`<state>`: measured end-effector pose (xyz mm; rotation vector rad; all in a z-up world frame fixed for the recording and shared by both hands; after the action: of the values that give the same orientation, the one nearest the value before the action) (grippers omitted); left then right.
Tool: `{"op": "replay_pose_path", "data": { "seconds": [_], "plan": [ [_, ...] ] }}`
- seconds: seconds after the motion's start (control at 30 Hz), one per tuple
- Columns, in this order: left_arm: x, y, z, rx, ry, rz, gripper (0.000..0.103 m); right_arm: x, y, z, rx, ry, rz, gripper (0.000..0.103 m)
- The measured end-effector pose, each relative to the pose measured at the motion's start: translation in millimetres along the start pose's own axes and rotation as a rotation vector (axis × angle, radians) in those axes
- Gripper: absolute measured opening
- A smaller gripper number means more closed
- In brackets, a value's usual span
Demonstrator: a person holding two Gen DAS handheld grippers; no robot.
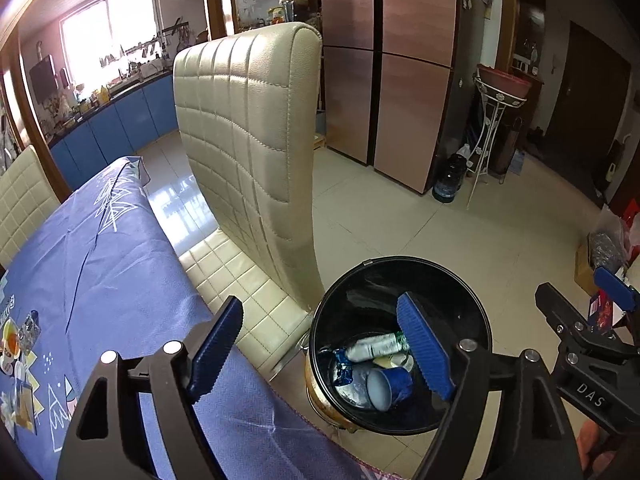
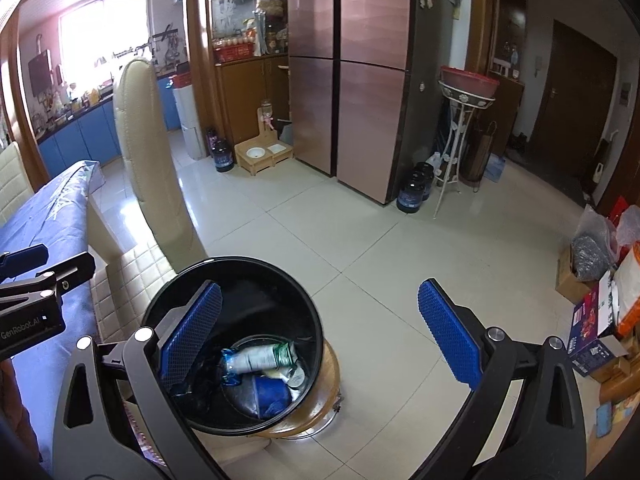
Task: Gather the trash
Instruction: 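Open the left tool over the bin to drop the milk carton, then move both tools back over the table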
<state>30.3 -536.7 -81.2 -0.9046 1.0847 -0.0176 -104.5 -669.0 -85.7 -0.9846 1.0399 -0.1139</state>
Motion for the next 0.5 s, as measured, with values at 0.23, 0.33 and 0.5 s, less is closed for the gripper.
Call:
{"op": "replay_pose_path", "data": {
  "seconds": [0.23, 0.33, 0.5],
  "plan": [
    [-19.1, 25.0, 45.3, -0.072, -0.079, 0.02, 0.077, -11.5, 9.9, 46.4, -0.066, -0.09, 0.011, 0.098],
    [-29.6, 39.8, 72.6, -0.116, -0.113, 0.028, 0.077, -19.5, 17.0, 73.8, -0.109, -0.129, 0.01, 0.098],
    [-52.6, 66.7, 119.6, -0.195, -0.173, 0.027, 0.077, -36.1, 31.3, 121.7, -0.184, -0.194, 0.009, 0.098]
  ]
}}
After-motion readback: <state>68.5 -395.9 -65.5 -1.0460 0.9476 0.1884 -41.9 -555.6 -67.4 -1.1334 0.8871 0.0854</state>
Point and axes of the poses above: each gripper's, at about its wrist camera, not at the fingertips, and x roughly the way its jaws point, z to its left, y to its underside, the point moved 9 cm from there along x, roughly the way its jaws point, and after that the axes turned 10 degrees about x, right-handed, at the moved point
